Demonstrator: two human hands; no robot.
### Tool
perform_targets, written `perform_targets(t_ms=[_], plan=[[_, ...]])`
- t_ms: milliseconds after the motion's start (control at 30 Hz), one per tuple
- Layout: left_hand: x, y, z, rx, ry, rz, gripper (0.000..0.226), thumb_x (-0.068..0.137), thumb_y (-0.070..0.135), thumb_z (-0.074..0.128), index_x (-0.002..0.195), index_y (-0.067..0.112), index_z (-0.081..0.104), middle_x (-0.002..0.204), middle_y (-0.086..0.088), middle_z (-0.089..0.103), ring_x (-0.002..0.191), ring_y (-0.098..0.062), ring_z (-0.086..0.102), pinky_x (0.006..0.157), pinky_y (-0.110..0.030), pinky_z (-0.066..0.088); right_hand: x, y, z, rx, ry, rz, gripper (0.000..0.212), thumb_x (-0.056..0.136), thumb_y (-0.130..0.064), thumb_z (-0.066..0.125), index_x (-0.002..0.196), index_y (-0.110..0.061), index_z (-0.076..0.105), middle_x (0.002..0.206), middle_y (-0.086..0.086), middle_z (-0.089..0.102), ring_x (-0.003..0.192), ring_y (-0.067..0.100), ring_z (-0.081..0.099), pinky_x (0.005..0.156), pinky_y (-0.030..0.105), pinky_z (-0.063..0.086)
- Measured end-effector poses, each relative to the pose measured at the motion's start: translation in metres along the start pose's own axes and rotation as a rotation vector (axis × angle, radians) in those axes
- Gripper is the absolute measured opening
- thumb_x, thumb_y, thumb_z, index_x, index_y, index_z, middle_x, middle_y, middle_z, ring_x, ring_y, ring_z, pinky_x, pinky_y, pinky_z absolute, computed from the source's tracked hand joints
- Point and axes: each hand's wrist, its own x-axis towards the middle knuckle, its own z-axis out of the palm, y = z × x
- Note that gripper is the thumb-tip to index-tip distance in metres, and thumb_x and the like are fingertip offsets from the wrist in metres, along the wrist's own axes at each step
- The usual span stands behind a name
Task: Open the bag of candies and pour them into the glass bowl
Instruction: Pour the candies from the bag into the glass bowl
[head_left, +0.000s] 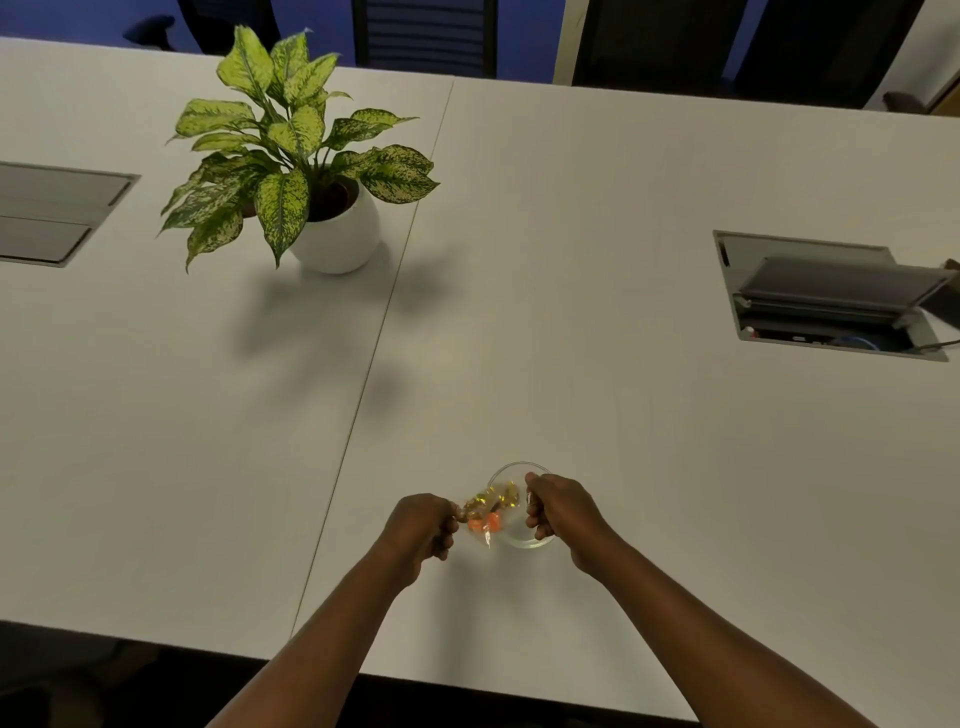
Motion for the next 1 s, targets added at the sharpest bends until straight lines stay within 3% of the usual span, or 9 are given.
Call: perform_targets(t_ms=[800,1000], plan=[[0.01,-0.002,-0.005,0.087,0.07,0.072,0.012,0.087,0.003,0.058,0.076,0.001,0.063,0.061,-0.012,0.057,0.042,-0.02,0.046,0.041,-0.026,0.037,0.005,-0.003,0.0,-0.058,-0.018,0.012,0.032,0.098,-0.026,0.054,0.072,-0.009,0.059,0.062,0.006,0.058,0.046,0.013,0.054,0.045,0.022,0.044],[0.011,-0.003,-0.001,0.067,0.102,0.075,0.009,0.086,0.005,0.056,0.078,0.003,0.06,0.062,-0.011,0.057,0.042,-0.019,0.045,0.043,-0.026,0.036,0.004,-0.004,-0.001,-0.101,-0.036,-0.007,0.034,0.1,-0.029,0.054,0.072,-0.01,0.06,0.065,0.005,0.061,0.053,0.016,0.057,0.049,0.024,0.044]])
